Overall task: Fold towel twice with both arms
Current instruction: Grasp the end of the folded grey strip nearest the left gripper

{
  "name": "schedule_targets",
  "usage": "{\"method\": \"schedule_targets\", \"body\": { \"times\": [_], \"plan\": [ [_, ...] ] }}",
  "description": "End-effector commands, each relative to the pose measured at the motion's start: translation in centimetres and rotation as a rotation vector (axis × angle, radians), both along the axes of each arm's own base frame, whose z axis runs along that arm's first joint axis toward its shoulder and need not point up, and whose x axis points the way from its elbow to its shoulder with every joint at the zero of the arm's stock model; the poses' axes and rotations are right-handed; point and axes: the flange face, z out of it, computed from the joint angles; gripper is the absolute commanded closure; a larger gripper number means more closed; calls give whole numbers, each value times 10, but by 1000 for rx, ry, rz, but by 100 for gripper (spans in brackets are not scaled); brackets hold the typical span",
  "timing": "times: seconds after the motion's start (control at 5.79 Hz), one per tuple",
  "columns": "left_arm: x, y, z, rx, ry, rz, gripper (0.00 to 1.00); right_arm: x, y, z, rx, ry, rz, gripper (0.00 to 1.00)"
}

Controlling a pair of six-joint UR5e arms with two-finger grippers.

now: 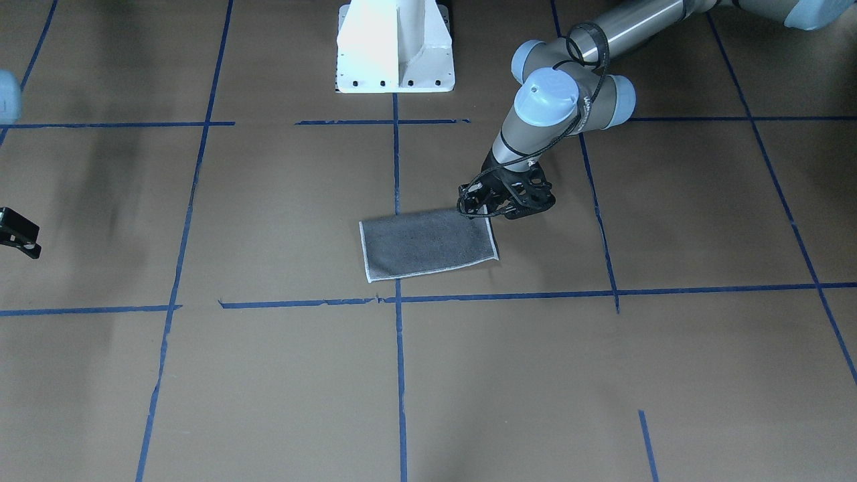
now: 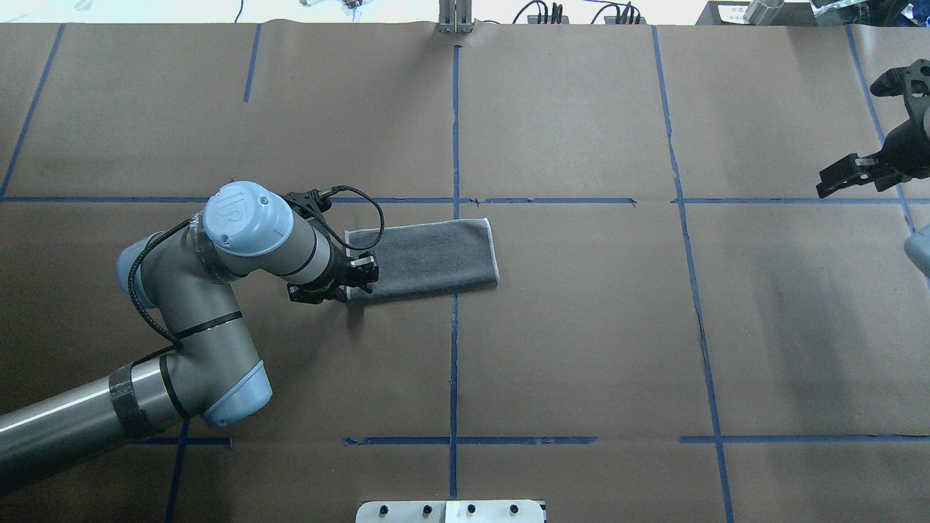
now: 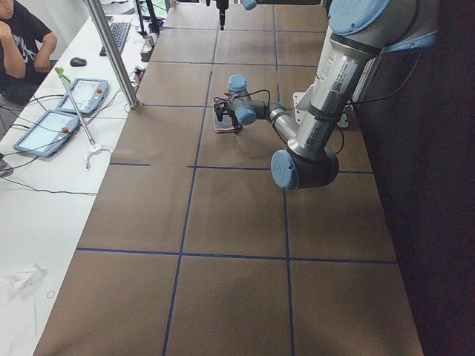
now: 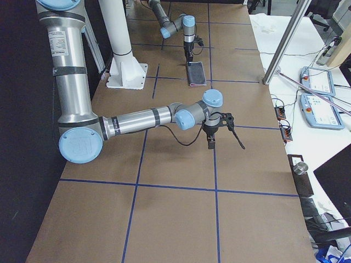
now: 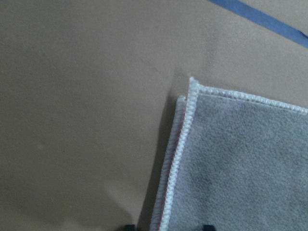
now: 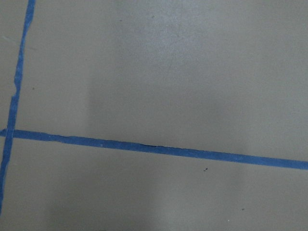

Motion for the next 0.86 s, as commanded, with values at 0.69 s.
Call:
{"method": "schedule_targets", "body": {
  "times": [0.69],
  "plan": [
    [-1, 3, -9, 5, 10, 1, 100, 7, -2, -1, -6, -14, 8, 0]
  ]
}}
